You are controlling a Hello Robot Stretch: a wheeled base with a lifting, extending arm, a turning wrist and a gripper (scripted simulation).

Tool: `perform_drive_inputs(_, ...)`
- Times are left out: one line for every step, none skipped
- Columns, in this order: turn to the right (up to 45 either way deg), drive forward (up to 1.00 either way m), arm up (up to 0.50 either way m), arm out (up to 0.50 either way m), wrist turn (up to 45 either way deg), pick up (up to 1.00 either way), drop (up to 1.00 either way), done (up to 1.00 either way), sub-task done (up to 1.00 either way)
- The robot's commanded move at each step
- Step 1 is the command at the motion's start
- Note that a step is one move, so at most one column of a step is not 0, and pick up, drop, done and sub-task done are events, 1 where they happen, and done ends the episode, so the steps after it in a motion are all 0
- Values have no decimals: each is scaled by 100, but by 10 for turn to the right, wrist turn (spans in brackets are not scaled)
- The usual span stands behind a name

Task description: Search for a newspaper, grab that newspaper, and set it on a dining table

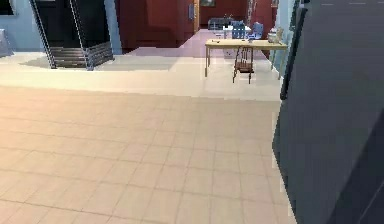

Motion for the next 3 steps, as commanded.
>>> perform_drive_inputs(0, 100, 0, 0, 0, 0, 0, 0, 0)
perform_drive_inputs(-30, 0, 0, 0, 0, 0, 0, 0, 0)
perform_drive_inputs(0, 100, 0, 0, 0, 0, 0, 0, 0)
